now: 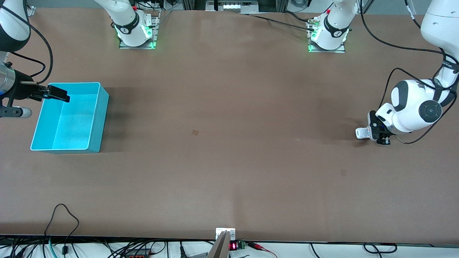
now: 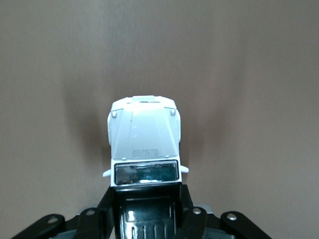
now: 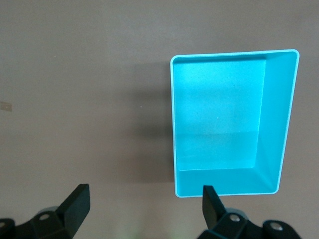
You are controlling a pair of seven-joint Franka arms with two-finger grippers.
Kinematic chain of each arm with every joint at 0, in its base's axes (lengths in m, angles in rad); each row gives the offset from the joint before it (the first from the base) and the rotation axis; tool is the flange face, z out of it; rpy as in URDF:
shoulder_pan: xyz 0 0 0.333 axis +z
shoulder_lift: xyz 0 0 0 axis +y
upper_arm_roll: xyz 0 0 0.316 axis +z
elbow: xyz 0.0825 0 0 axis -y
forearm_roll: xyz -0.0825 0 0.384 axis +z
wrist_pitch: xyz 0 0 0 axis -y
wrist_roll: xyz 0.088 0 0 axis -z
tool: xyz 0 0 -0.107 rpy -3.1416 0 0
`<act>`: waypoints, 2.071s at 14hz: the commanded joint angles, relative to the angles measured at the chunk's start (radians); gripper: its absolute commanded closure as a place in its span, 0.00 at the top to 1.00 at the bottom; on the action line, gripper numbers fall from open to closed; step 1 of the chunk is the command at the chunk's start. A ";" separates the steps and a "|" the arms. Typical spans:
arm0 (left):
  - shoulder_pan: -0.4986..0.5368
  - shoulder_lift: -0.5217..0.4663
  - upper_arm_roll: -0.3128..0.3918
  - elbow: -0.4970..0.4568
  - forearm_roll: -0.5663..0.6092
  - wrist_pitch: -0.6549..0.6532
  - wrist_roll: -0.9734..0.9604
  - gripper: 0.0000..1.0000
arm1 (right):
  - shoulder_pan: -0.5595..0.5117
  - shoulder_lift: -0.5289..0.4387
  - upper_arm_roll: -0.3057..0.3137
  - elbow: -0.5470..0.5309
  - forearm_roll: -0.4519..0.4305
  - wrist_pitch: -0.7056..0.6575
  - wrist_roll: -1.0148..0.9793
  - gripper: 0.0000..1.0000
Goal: Wind and store white jeep toy
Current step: 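Open the left gripper and lift it off the jeep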
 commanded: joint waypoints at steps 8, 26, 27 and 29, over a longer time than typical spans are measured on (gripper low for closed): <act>0.077 0.158 0.001 0.107 0.112 0.037 0.009 0.14 | -0.027 0.000 0.001 0.015 0.018 -0.014 -0.004 1.00; 0.147 0.033 -0.096 0.139 0.105 -0.069 0.069 1.00 | -0.027 0.000 0.001 0.015 0.018 -0.014 -0.004 1.00; 0.141 0.013 -0.097 0.139 0.088 -0.090 0.071 1.00 | -0.027 0.000 0.001 0.015 0.018 -0.014 -0.004 1.00; 0.138 -0.026 -0.126 0.140 0.083 -0.136 0.071 1.00 | -0.027 0.000 0.001 0.015 0.018 -0.014 -0.003 1.00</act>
